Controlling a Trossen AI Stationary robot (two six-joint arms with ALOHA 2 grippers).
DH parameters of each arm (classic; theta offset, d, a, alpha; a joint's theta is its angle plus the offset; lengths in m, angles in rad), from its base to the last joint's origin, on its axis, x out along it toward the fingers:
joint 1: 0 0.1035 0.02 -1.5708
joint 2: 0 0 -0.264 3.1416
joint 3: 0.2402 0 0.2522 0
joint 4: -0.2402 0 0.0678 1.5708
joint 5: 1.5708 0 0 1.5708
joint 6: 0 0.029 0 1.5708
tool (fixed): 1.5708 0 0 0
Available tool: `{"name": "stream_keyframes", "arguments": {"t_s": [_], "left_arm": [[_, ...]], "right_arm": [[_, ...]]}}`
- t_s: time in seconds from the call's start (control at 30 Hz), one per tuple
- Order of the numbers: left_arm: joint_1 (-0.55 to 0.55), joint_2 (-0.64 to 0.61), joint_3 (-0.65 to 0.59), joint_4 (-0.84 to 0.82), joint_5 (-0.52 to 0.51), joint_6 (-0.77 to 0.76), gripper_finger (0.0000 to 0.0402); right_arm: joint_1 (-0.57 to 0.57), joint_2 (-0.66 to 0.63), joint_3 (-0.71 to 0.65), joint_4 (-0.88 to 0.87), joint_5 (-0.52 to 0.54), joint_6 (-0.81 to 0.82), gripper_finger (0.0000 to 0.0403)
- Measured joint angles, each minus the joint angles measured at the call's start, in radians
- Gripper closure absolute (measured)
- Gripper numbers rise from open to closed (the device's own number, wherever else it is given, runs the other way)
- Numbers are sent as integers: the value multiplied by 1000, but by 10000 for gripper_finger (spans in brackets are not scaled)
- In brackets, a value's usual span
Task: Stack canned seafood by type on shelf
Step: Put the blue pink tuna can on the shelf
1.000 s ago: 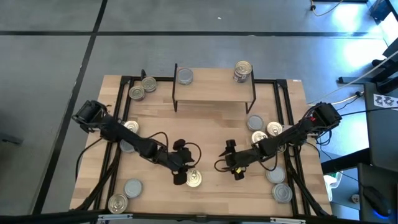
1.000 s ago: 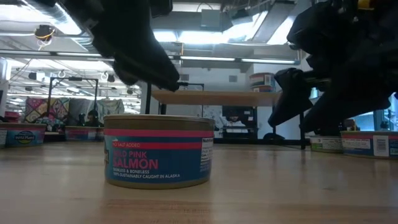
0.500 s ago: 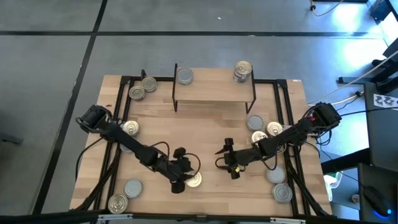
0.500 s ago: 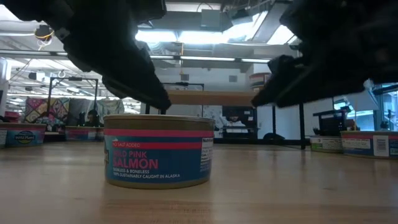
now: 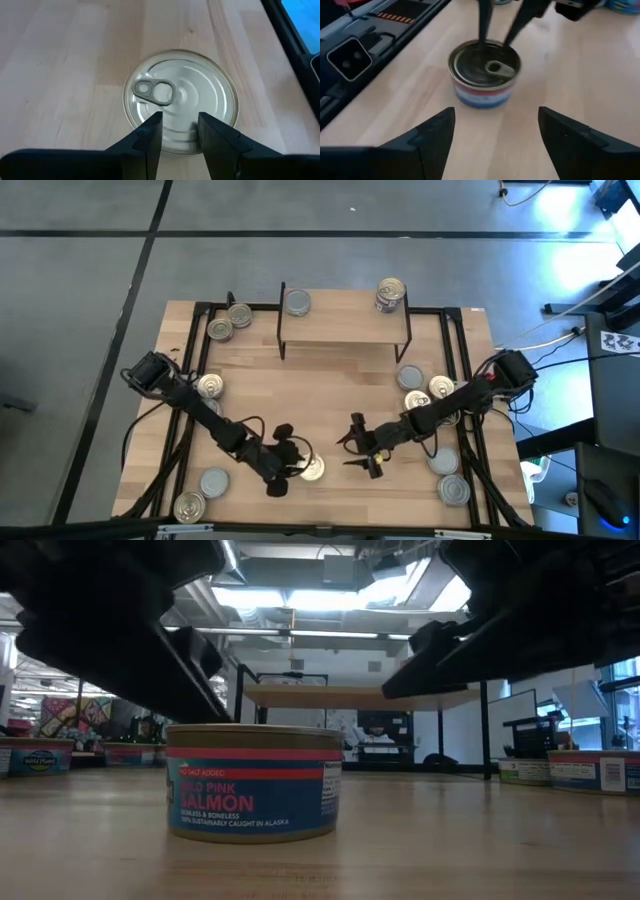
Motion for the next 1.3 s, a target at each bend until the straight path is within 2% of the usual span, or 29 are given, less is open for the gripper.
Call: {"name": "stream_keyframes", "arguments": {"t_s": [0.37, 0.6, 0.83, 1.3], "left_arm": [[32, 9, -125, 224, -33, 14, 279], [77, 11, -171, 290, -53, 9, 279], [90, 12, -180, 312, -52, 4, 279], [95, 13, -192, 327, -55, -33, 279]], "right_arm": [[3, 116, 146, -18, -20, -219, 123], [15, 196, 250, -106, -11, -363, 123], [39, 238, 353, -230, 150, -466, 123], [101, 272, 358, -294, 372, -585, 123]]}}
